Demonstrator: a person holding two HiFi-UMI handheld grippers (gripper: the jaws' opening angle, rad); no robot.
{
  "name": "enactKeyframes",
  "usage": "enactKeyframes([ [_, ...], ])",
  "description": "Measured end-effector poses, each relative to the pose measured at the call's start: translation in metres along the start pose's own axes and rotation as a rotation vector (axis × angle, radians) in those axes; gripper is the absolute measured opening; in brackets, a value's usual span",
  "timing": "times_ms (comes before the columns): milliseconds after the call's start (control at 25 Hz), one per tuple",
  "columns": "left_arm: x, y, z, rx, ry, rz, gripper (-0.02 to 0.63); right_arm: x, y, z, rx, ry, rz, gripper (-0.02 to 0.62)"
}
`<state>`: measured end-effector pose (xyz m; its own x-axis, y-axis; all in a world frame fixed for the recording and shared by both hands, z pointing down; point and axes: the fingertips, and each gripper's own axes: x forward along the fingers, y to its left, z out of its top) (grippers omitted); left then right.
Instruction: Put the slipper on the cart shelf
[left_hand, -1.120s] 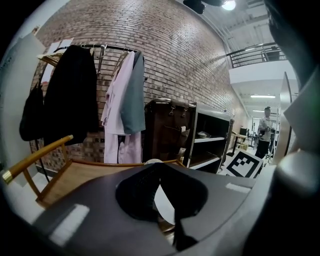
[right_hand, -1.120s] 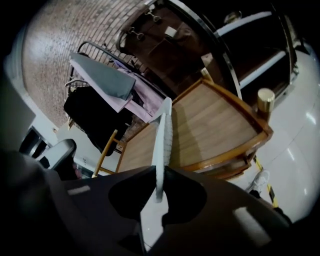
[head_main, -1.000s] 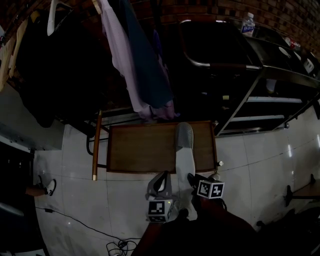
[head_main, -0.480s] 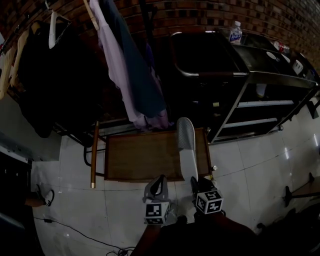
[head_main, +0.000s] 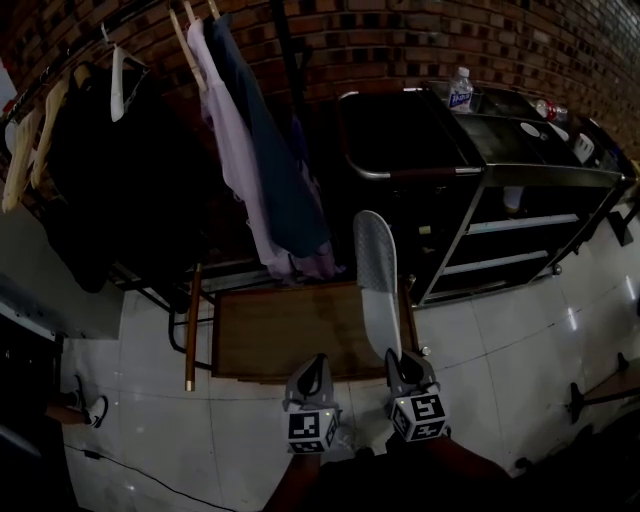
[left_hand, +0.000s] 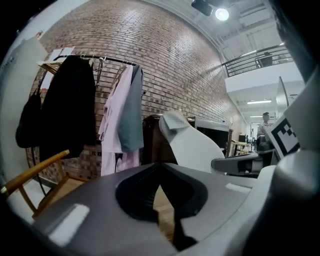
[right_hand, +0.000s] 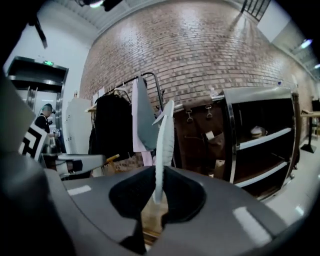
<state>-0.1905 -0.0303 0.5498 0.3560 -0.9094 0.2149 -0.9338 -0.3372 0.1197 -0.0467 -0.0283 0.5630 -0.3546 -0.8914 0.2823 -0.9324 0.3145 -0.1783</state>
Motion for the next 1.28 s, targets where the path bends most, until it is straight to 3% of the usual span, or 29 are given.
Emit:
enactKeyframes([
  [120,0.0,0.004,0.013,0.014,-0.036,0.009,0.015,-0.001,0.007,0.028,-0.035,-0.078,0.004,0.04],
  [240,-0.002,0.006,0.022,0.023,-0.057,0.012,0.015,-0.005,0.011,0.052,-0.136,-0.147,-0.012,0.04],
  [360,-0.003,0.008,0.024,0.032,-0.06,0.015,0.015,-0.005,0.012,0.065,-0.148,-0.181,-0.011,0.04],
  [800,-0.001,0.002,0.023,0.079,-0.039,-0.003,0.014,-0.008,0.015,0.073,-0.183,-0.191,-0.015,0.04],
  [1040,-0.001,-0.003,0.033,0.05,-0.088,-0.021,0.015,-0.009,0.015,0.075,-0.183,-0.193,-0.017,0.04],
  [1280,-0.002,-0.006,0.032,0.044,-0.084,-0.03,0.015,-0.007,0.014,0.067,-0.18,-0.175,-0.014,0.04],
])
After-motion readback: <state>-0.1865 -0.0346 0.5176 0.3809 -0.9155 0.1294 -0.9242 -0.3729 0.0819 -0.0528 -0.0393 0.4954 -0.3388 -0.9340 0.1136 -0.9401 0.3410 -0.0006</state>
